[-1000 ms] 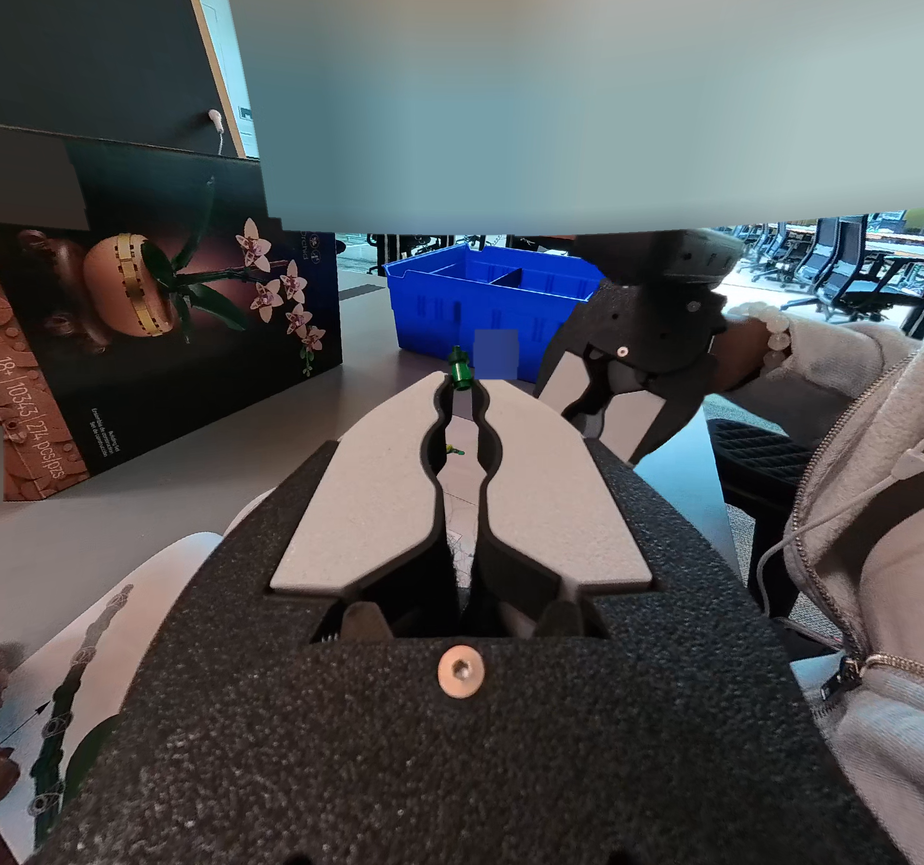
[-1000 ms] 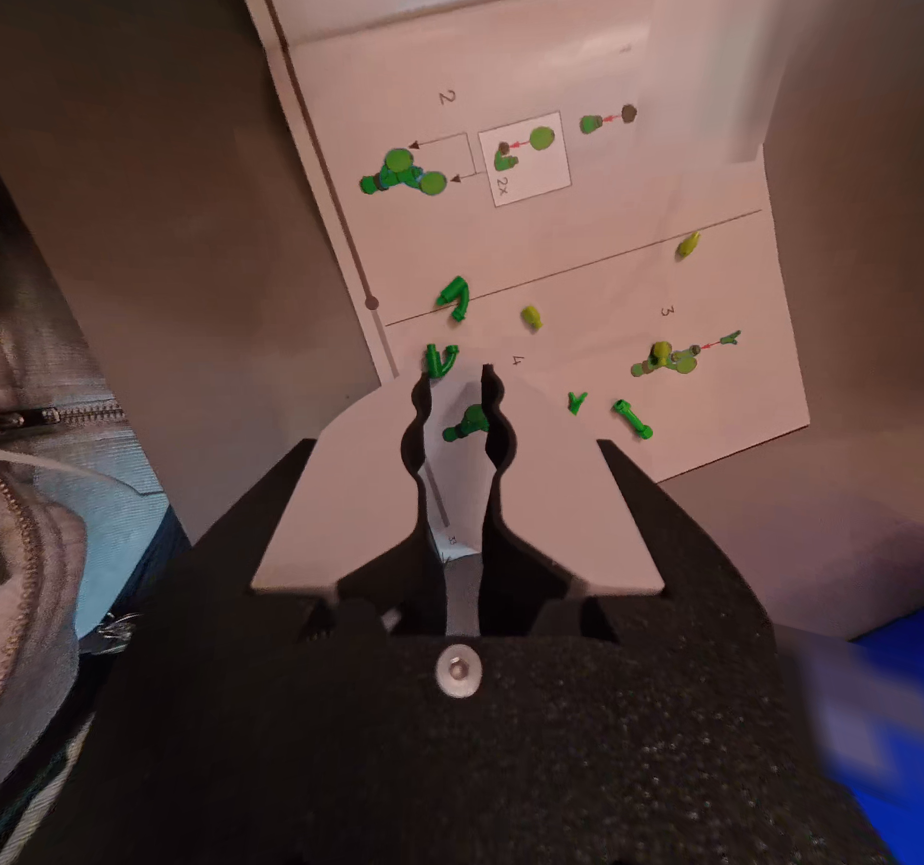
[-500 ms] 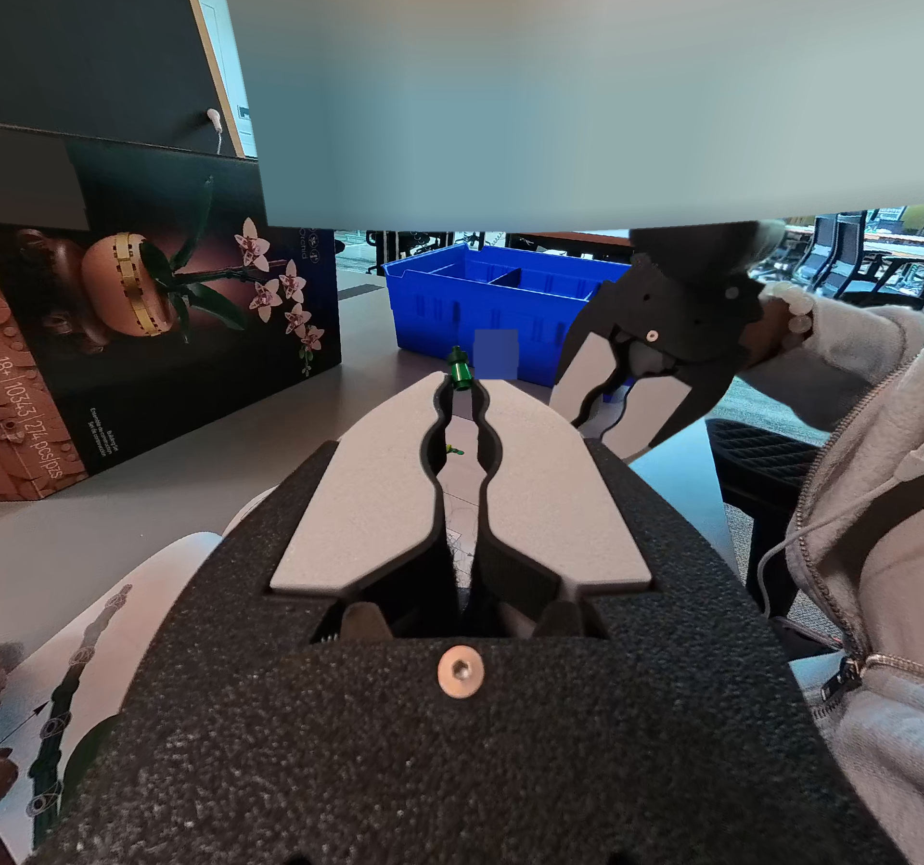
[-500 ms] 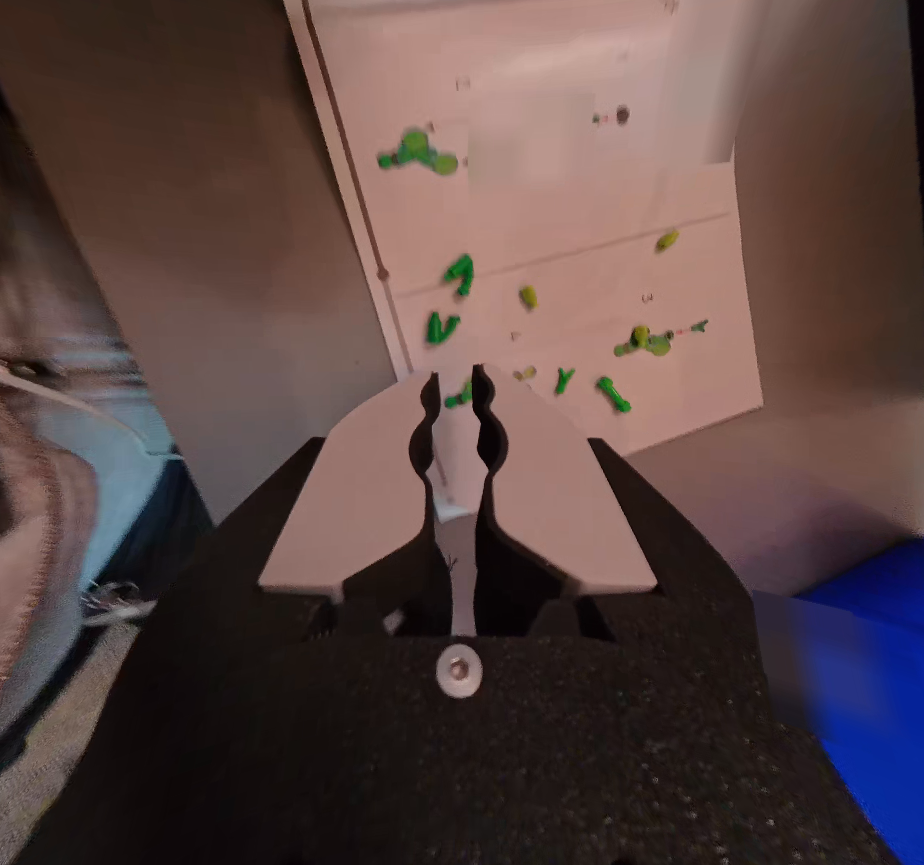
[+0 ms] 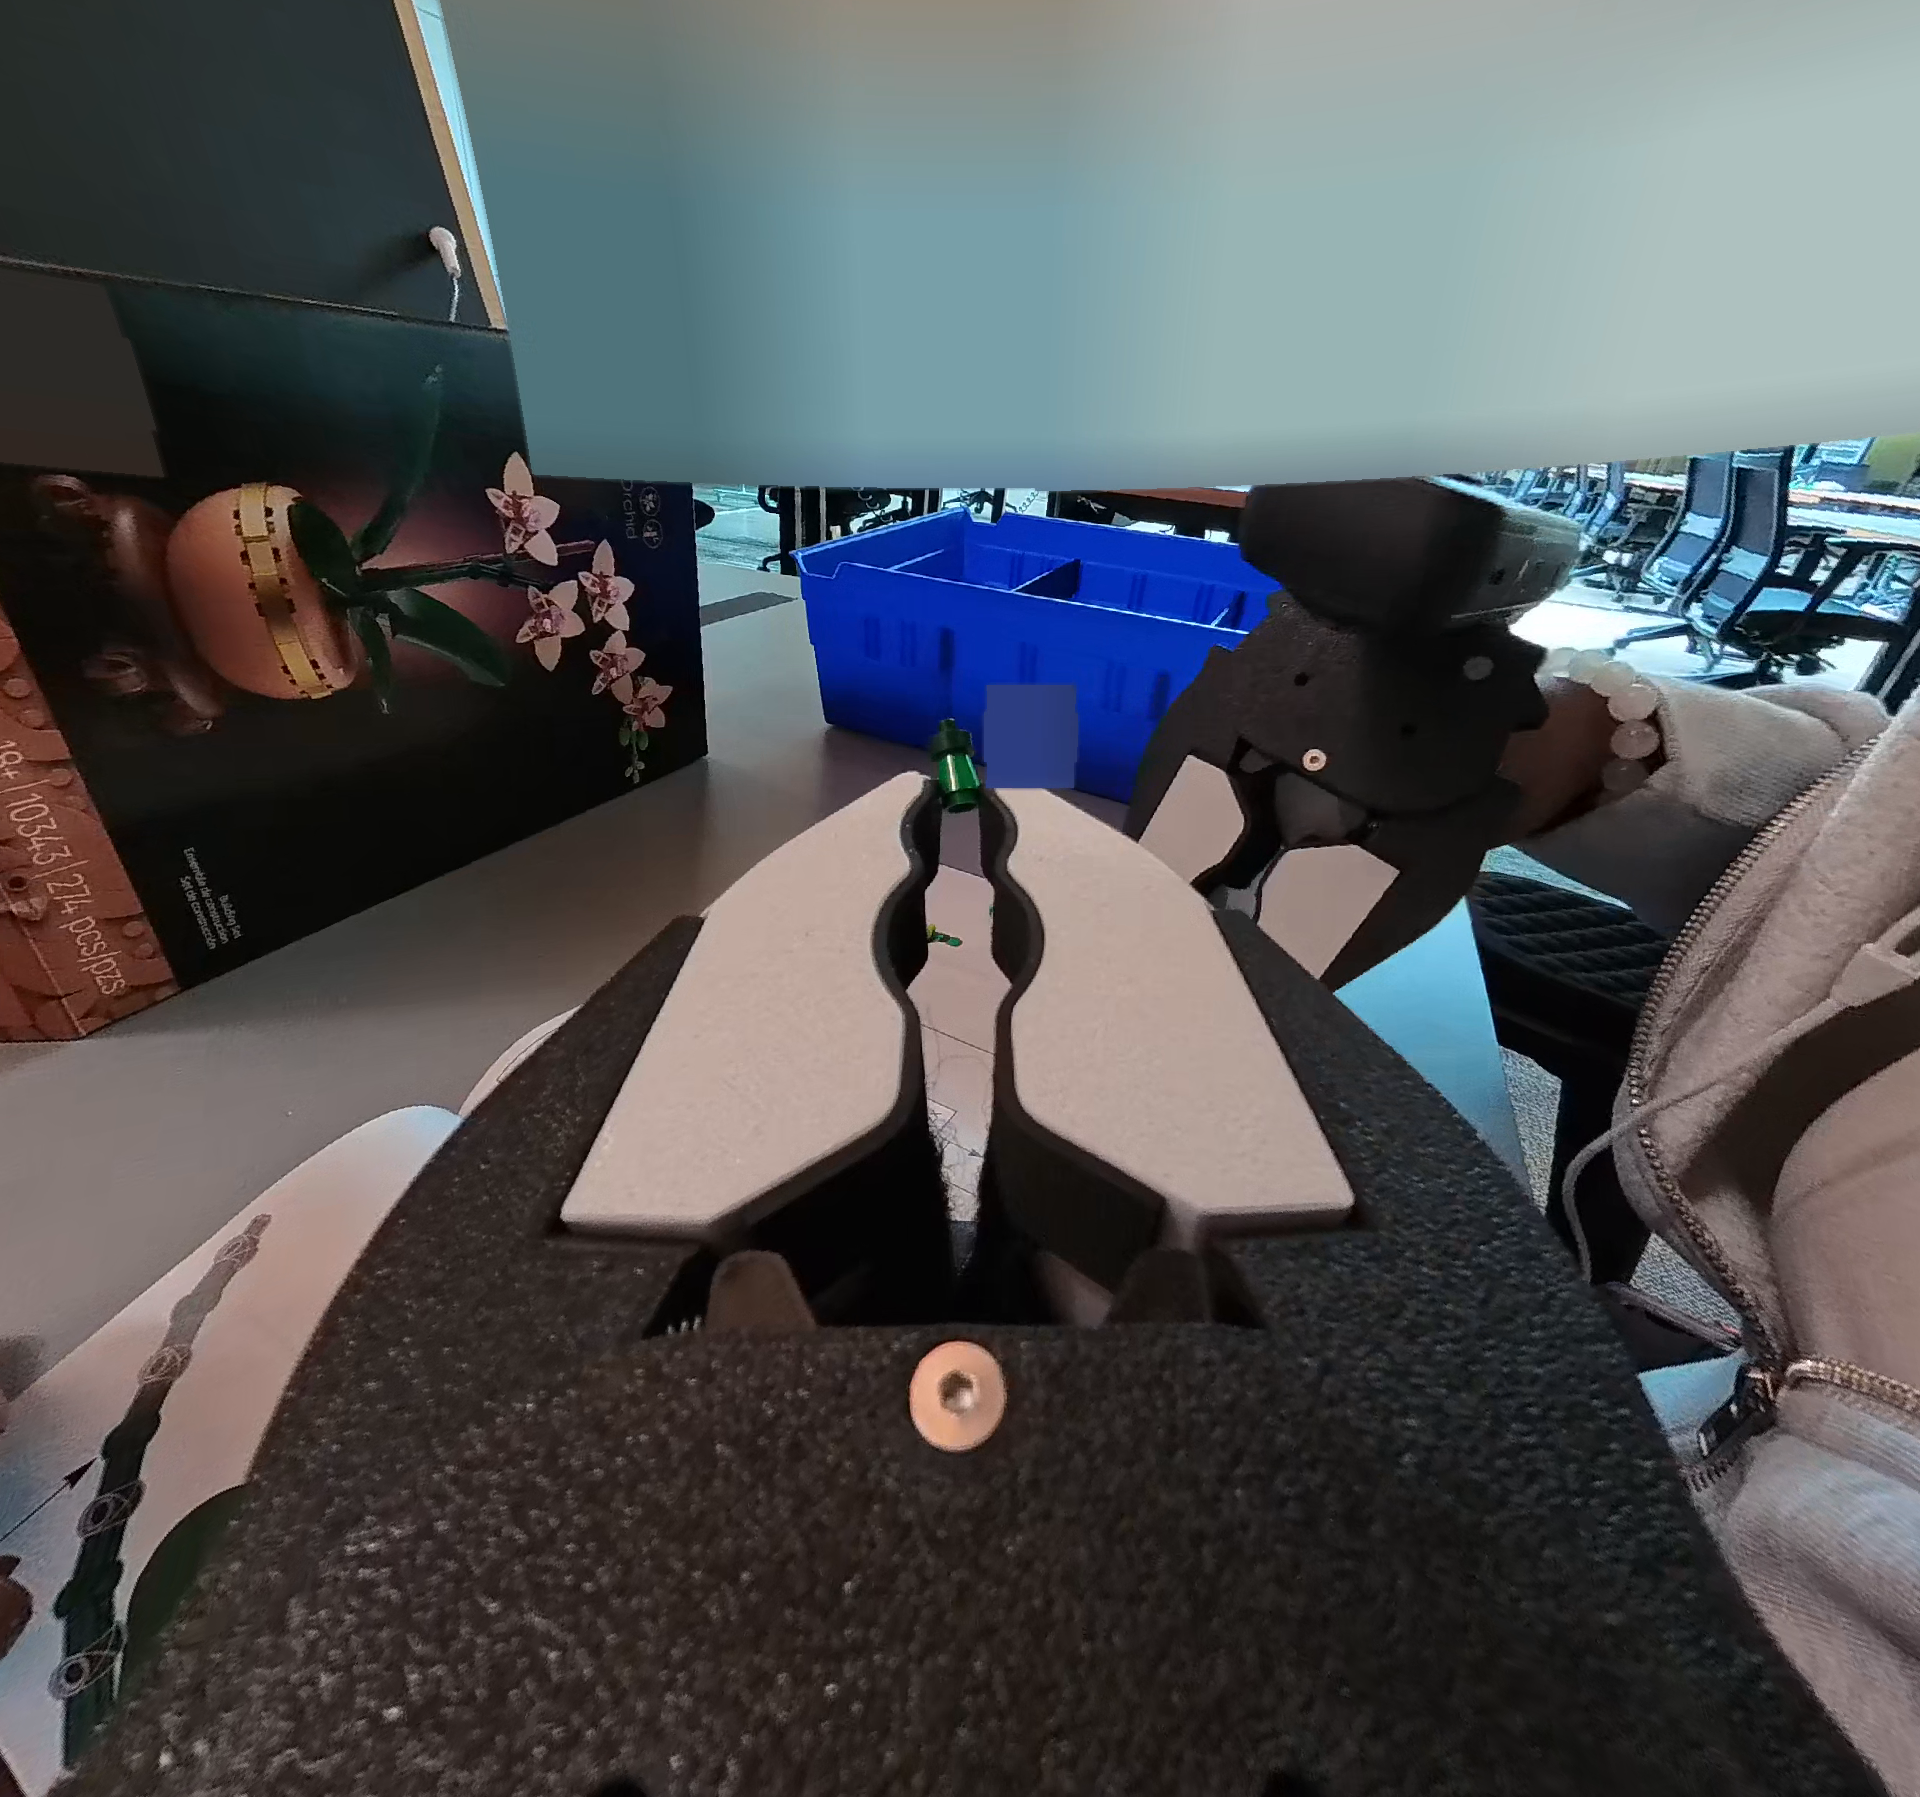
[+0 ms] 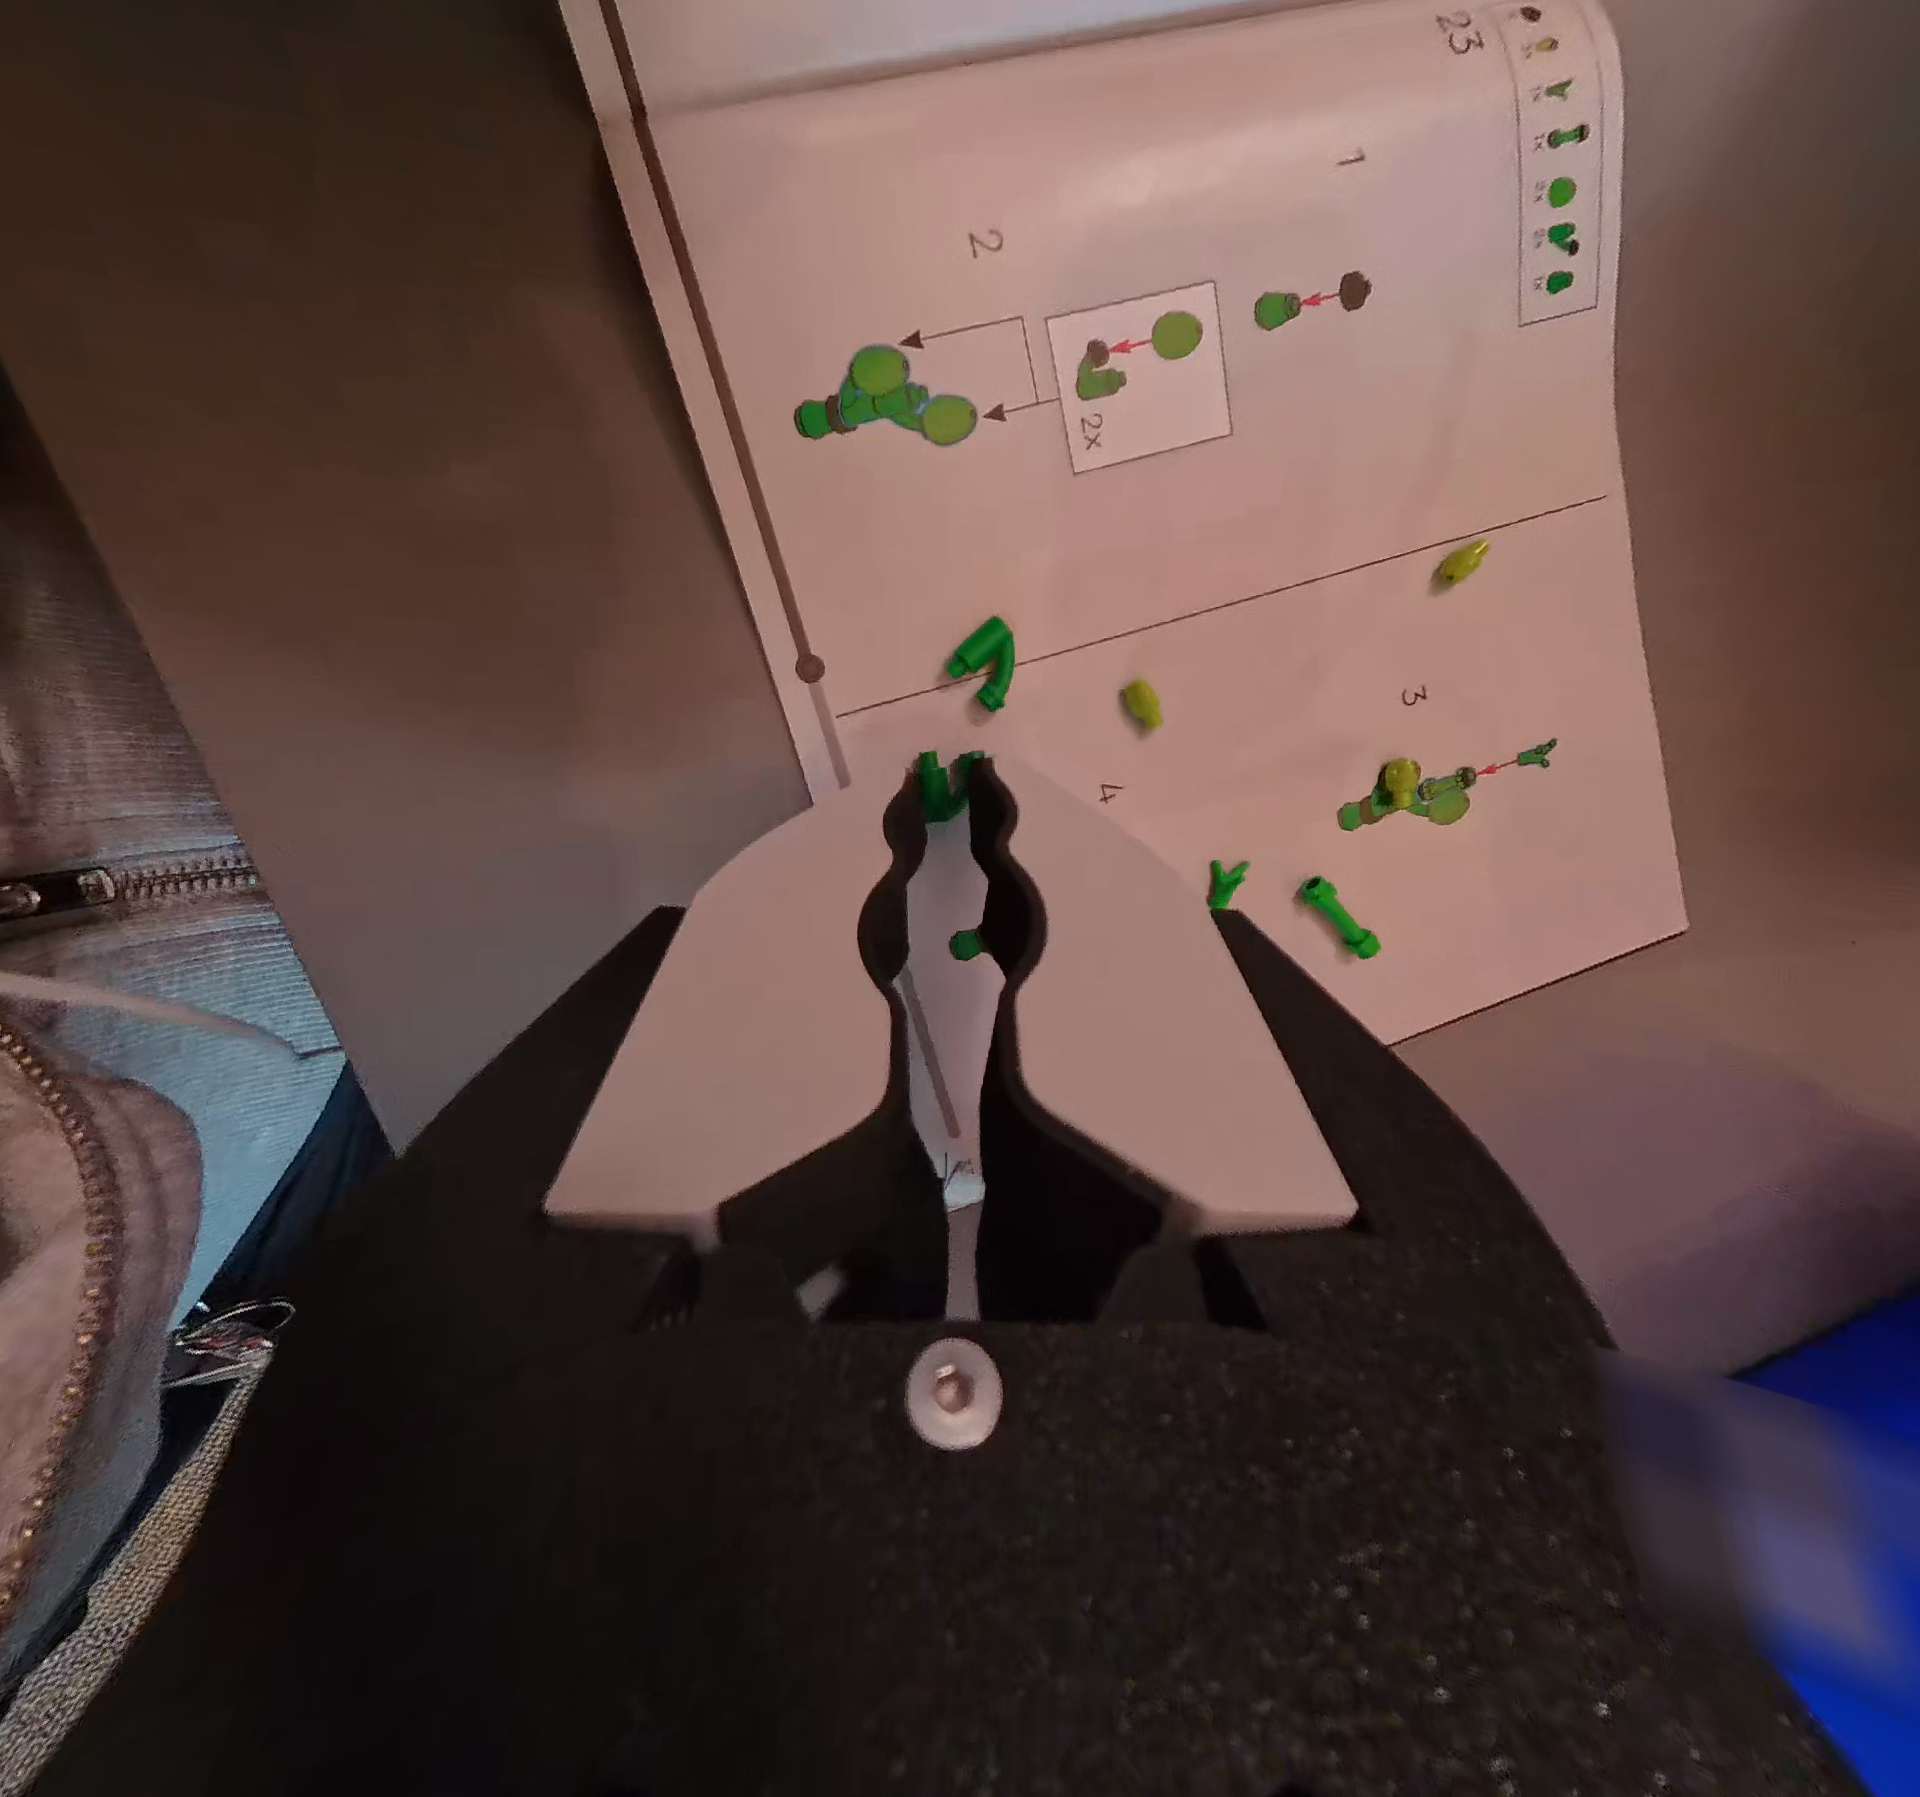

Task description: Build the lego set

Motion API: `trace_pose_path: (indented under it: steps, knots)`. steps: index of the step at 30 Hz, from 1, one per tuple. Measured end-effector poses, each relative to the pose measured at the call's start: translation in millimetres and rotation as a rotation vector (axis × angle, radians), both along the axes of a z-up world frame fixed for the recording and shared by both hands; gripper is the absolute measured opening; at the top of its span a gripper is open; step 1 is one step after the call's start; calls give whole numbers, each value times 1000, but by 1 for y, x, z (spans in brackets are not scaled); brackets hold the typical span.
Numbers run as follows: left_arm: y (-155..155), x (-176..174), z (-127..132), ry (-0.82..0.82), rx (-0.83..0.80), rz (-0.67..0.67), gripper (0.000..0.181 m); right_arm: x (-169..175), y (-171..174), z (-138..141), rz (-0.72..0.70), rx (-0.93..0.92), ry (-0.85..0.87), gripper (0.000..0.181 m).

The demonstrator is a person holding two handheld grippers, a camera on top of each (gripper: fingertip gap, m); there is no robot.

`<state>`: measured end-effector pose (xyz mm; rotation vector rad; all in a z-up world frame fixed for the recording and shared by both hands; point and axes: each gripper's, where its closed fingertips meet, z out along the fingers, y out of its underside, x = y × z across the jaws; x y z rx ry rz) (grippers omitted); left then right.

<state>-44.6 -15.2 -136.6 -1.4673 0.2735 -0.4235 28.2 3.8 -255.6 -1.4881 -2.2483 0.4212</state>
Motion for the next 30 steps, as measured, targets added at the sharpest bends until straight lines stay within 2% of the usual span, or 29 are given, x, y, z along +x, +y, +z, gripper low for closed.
trace_pose_path:
  steps: [4, 9, 12, 16, 19, 23, 26, 30]
  knots:
    - [0, 0, 0, -1, -1, 1, 6, -2, 5, 5, -19, -74, 102, 0]
    - [1, 0, -1, 9, -4, 4, 6, -2, 6, 8, -87, -244, 192, 0]
    - [1, 0, -2, 18, -8, 9, 6, -3, 14, 17, -92, -177, 231, 0]
    - [2, 0, -3, 26, -10, 13, 6, -6, 19, 18, -13, -21, 146, 13]
    - [2, 0, -3, 25, -9, 14, 6, -5, 23, 9, -5, -15, 66, 11]
    - [1, 1, -2, 22, -7, 9, 6, -6, 21, 0, -37, -119, 23, 17]
    - [1, 1, -2, 13, -5, 3, 6, -10, 21, 0, -45, -137, 46, 7]
    - [1, 1, -1, 13, -5, 2, 6, -12, 21, 0, -33, -156, 51, 3]
